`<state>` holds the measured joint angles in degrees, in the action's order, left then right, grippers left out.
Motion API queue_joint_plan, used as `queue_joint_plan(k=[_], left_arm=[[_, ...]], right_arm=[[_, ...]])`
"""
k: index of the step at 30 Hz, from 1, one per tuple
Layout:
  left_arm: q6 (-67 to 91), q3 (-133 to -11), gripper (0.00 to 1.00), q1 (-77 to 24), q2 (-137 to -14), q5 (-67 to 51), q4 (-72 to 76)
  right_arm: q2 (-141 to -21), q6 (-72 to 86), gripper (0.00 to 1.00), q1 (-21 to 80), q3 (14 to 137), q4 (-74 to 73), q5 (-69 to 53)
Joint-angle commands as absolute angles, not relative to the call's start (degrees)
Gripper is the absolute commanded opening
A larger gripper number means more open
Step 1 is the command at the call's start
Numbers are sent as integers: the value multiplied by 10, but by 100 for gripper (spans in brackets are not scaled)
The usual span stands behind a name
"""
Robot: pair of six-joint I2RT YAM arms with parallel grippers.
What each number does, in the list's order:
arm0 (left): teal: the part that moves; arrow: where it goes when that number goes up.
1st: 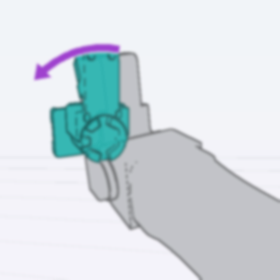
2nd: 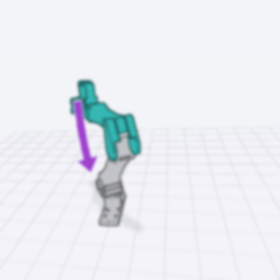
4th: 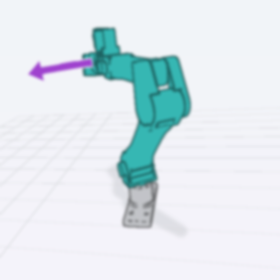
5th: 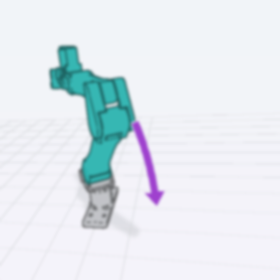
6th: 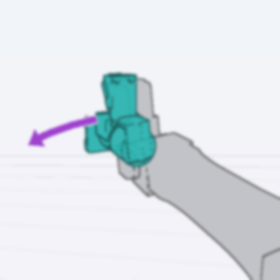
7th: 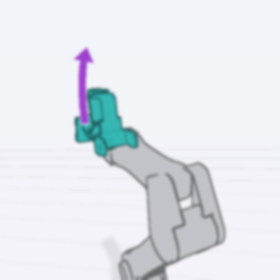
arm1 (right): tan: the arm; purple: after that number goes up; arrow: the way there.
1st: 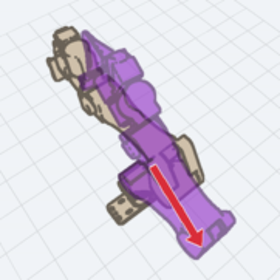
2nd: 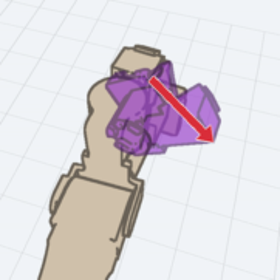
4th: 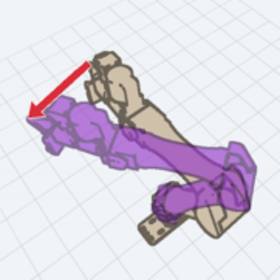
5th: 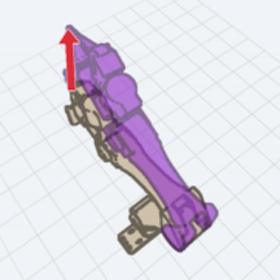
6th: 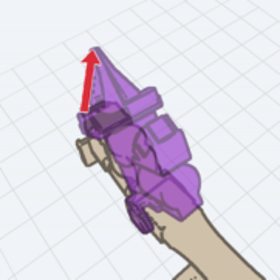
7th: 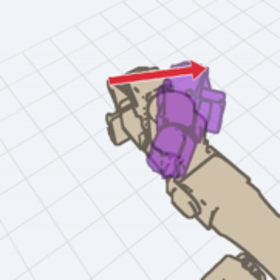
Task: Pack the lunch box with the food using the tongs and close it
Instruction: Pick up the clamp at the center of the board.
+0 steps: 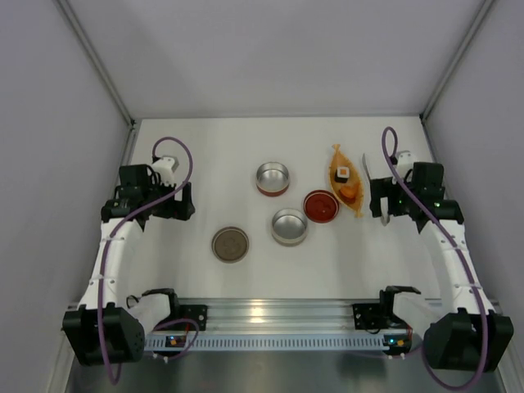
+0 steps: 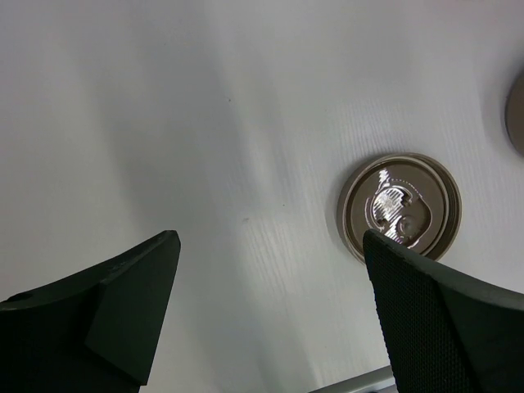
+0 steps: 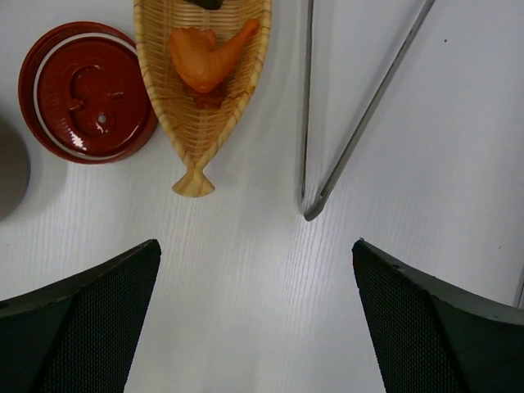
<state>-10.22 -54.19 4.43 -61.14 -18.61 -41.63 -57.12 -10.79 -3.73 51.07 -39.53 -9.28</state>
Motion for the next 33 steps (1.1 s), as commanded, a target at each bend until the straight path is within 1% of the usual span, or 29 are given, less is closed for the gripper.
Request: queue_joint_plan(k=[1, 6, 9, 20, 33], left_arm=[[-108, -546, 98, 46, -592, -192, -410], [-108, -543, 98, 46, -599, -192, -410], [-107, -547, 98, 47, -605, -195, -410], [-96, -553, 98, 46, -622, -208, -407], [-113, -584, 98, 47, -630, -200, -426]], right_arm=[[-576, -74, 99, -51, 533, -387, -64], [-602, -61, 99, -68, 528, -380, 15], [-627, -66, 100, -76, 533, -389, 32], [-750, -54, 100, -89, 575, -389, 33], [-886, -31, 99, -88, 608, -305, 9]])
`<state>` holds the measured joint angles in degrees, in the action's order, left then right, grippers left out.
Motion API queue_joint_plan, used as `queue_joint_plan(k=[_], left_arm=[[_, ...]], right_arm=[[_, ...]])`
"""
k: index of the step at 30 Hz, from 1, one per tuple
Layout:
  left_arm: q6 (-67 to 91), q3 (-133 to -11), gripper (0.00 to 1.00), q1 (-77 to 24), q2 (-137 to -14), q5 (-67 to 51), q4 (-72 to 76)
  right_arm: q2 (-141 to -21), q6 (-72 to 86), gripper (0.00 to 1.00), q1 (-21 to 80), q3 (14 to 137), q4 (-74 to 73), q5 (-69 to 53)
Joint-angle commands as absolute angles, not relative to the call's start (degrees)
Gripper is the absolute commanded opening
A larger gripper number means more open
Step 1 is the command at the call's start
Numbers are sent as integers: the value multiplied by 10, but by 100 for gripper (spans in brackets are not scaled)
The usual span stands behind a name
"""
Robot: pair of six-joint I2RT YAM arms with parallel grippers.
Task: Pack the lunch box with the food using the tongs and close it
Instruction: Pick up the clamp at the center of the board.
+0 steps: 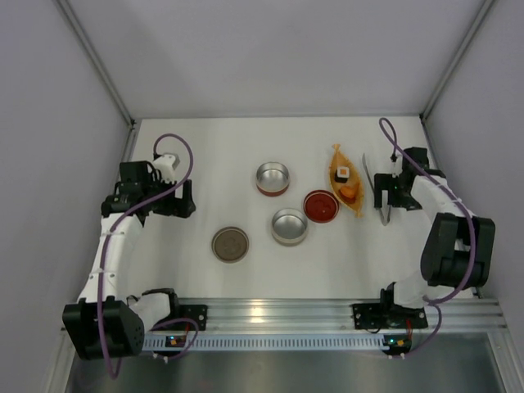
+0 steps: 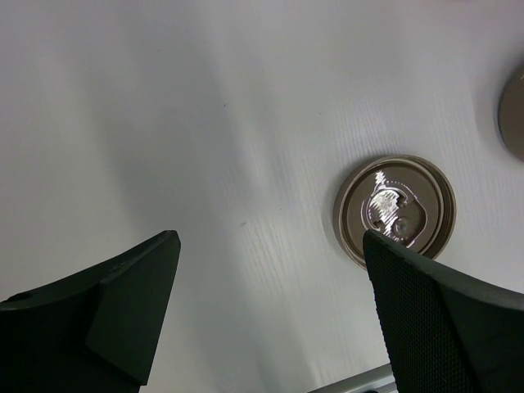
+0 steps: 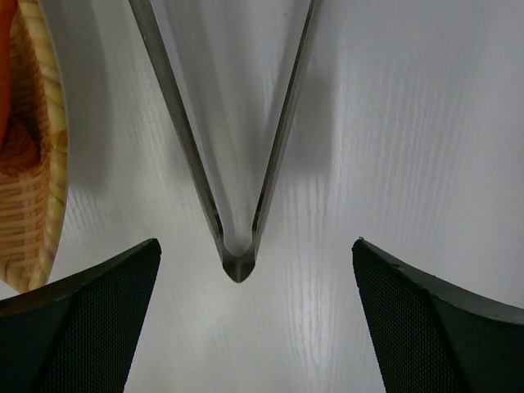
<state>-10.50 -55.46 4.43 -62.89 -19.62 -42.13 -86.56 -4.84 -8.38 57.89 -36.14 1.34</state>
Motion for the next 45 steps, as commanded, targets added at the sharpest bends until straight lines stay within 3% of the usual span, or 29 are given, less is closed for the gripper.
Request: queue_joint_plan(k=[1, 19, 32, 38, 45], left_arm=[[-115, -586, 98, 47, -632, -202, -427], [-108, -557, 98, 46, -648, -218, -407], [-107, -552, 98, 46, -657, -225, -407], [-108, -556, 98, 46, -654, -222, -411], [-108, -557, 98, 47, -652, -222, -415]], right_arm=[[-893, -29, 99, -88, 612, -291, 9], [-1005, -4, 98, -80, 652, -204, -14], [-1048, -11, 89, -75, 664, -189, -21], [-1052, -25, 78, -75, 656, -186, -14], [-1013, -47, 49, -76, 642, -195, -40]])
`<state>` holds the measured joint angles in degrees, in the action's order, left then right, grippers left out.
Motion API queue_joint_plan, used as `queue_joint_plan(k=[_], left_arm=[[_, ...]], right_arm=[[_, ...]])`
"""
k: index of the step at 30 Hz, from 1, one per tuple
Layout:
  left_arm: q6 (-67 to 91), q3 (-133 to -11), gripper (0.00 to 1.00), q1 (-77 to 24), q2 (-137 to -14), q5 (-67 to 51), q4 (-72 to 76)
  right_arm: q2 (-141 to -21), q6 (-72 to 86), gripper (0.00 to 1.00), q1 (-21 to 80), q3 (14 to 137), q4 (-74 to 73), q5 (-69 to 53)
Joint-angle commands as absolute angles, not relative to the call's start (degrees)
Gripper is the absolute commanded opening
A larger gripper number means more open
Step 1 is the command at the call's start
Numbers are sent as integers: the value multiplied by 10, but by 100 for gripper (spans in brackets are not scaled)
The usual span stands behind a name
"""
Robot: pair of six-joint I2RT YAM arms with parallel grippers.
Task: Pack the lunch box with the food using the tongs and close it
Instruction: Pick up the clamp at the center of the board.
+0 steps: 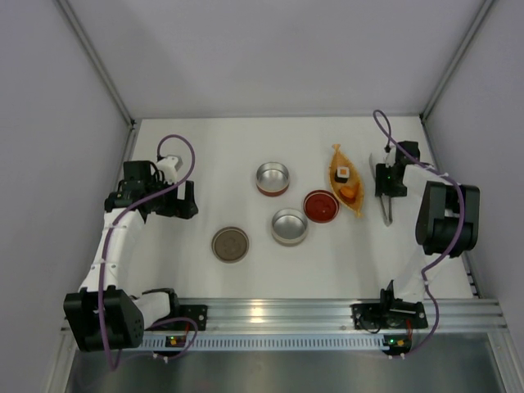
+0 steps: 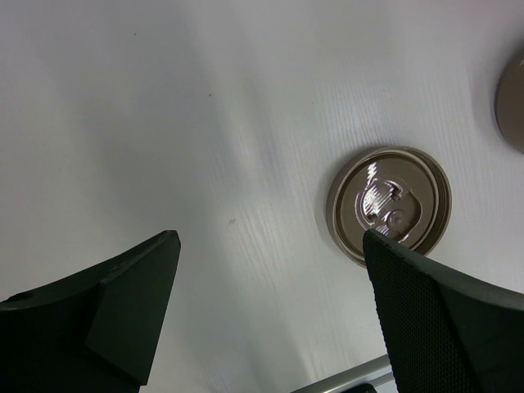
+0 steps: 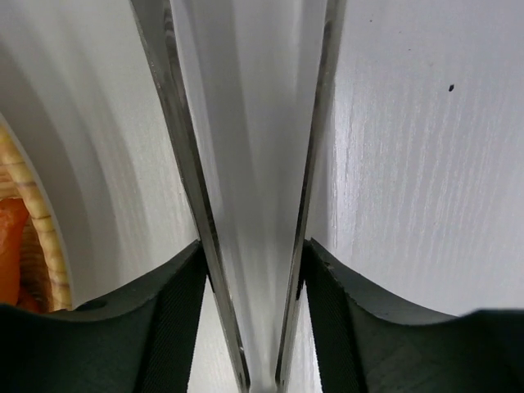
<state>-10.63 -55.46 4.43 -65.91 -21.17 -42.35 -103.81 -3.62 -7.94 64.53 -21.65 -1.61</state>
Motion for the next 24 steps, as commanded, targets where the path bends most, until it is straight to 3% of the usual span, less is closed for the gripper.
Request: queue_joint_plan(k=[1, 8, 24], left_arm=[[-107, -557, 98, 47, -652, -222, -414], [-110, -561, 98, 47, -643, -227, -417], [-120, -562, 98, 47, -626, -259, -417]], right_arm=[[-1006, -50, 47, -78, 642, -205, -44], [-928, -95, 37, -99, 670, -270, -55], [-800, -228, 28, -120, 765, -503, -201]])
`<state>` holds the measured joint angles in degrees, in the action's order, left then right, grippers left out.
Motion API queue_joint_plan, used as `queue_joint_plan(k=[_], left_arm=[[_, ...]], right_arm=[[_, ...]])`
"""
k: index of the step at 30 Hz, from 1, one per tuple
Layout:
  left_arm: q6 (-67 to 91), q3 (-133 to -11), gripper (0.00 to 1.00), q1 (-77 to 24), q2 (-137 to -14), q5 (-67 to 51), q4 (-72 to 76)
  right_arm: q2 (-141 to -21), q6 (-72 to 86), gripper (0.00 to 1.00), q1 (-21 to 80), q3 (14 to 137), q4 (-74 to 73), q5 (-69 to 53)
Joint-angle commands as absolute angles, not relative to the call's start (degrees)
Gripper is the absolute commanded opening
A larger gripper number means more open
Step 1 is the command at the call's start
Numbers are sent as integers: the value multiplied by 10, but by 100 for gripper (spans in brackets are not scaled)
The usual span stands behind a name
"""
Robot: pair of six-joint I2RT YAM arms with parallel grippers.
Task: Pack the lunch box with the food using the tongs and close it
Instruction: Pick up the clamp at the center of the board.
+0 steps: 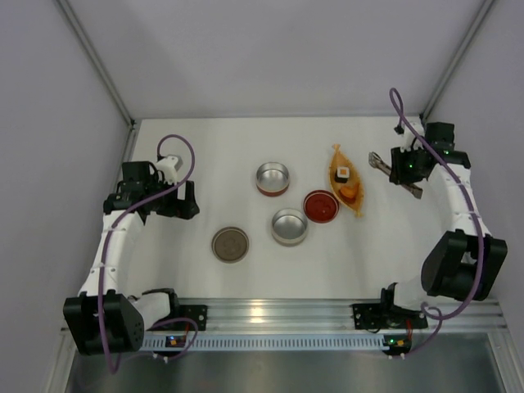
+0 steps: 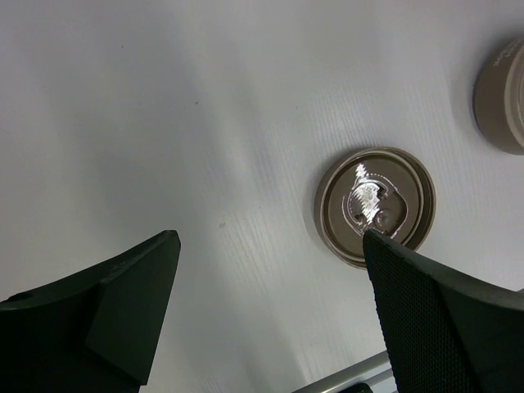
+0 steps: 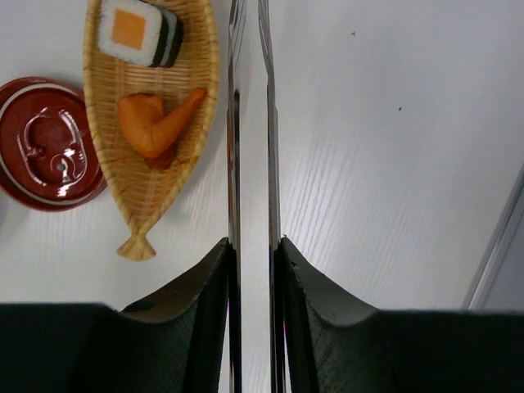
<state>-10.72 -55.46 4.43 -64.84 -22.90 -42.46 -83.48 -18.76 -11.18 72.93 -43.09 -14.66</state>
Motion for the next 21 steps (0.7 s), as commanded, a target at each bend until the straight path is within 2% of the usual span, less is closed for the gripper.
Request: queue_joint_plan(k=[1, 5, 14, 21], left_arm=[[-125, -559, 98, 47, -618, -268, -417], [-137, -556, 98, 46, -602, -314, -408], [-163, -565, 98, 46, -594, -330, -429], [-164, -566, 98, 46, -596, -326, -440]], right_arm=[[-788, -235, 28, -121, 769, -510, -208], [-769, -243, 28, -121, 781, -532, -235], [-766, -285, 29, -120, 802, -591, -307], [-766, -276, 33, -120, 798, -592, -294]])
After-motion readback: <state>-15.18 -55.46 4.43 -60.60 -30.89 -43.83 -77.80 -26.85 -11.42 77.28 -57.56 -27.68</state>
